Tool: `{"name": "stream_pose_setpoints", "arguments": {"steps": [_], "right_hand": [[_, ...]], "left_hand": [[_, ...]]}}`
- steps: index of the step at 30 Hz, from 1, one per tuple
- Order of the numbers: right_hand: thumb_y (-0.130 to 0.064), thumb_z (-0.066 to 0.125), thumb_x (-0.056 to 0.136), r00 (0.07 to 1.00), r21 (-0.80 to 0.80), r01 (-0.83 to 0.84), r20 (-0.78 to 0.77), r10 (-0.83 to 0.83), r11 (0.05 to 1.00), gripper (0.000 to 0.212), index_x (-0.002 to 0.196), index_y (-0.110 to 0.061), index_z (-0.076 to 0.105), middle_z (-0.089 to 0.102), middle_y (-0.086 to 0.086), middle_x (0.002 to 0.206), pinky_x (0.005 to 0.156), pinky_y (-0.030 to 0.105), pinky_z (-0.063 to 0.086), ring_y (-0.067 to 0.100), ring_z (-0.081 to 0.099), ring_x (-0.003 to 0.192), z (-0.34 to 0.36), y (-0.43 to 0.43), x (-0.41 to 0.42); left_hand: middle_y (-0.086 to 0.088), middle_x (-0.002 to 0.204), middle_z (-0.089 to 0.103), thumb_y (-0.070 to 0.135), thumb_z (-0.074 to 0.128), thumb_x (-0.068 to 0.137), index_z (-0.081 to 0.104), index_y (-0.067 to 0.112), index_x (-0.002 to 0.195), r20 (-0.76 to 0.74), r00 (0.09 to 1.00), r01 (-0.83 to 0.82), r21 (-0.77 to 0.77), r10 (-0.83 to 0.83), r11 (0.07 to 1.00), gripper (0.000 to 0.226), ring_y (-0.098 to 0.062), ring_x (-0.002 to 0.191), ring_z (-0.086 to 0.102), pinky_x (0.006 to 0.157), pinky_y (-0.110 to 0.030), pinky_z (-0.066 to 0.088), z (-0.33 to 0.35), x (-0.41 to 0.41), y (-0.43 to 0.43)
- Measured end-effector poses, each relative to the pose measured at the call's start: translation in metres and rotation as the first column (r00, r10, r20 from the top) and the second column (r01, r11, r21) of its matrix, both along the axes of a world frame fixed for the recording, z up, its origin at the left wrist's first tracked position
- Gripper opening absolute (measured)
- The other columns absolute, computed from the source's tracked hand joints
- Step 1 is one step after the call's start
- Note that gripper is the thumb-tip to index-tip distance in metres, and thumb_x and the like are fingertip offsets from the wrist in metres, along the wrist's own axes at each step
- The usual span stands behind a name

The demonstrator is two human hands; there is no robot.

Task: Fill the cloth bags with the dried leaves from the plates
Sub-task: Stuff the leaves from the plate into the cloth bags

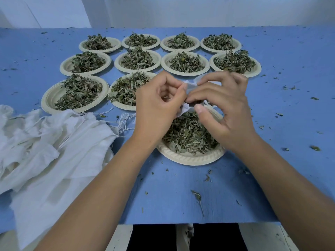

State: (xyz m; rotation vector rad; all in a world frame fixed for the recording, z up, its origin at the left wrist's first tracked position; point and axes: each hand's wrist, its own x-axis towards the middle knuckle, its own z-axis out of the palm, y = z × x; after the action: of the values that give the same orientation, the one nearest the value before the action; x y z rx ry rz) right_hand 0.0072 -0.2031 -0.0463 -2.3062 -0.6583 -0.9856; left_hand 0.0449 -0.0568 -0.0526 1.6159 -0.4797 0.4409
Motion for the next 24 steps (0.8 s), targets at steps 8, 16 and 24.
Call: {"name": "stream_pose_setpoints", "arguments": {"steps": [8,16,24], "right_hand": [[-0.040,0.045,0.086,0.971,-0.221,-0.053,-0.237,-0.001,0.974,0.031,0.094,-0.021,0.068,0.064,-0.015,0.113,0.104,0.036,0.010,0.016,0.036,0.130,-0.007,0.005,0.006],[-0.042,0.057,0.083,0.989,-0.192,0.068,-0.112,-0.091,0.979,0.026,0.096,-0.021,0.068,0.065,-0.018,0.104,0.105,0.038,0.011,0.013,0.040,0.126,0.004,-0.008,0.006],[-0.019,0.058,0.088,0.965,0.282,-0.004,-0.250,0.077,0.959,0.011,0.088,-0.015,0.069,0.066,-0.008,0.099,0.097,0.024,0.034,0.004,0.054,0.105,0.004,-0.016,0.008]], "left_hand": [[0.015,0.059,0.060,0.008,0.066,0.089,0.060,0.024,0.078,0.095,0.994,0.048,0.073,-0.055,0.996,0.020,-0.002,0.050,0.055,0.049,-0.020,0.044,0.002,-0.005,-0.002],[0.010,0.055,0.058,0.008,0.064,0.090,0.058,0.024,0.076,0.056,0.996,-0.063,-0.042,0.065,0.997,0.022,-0.010,0.045,0.053,0.045,-0.028,0.045,0.003,0.001,0.004],[0.006,0.059,0.058,0.006,0.063,0.091,0.059,0.020,0.077,0.042,0.990,-0.134,-0.070,0.137,0.989,0.020,-0.012,0.047,0.054,0.047,-0.030,0.046,0.002,0.004,0.006]]}}
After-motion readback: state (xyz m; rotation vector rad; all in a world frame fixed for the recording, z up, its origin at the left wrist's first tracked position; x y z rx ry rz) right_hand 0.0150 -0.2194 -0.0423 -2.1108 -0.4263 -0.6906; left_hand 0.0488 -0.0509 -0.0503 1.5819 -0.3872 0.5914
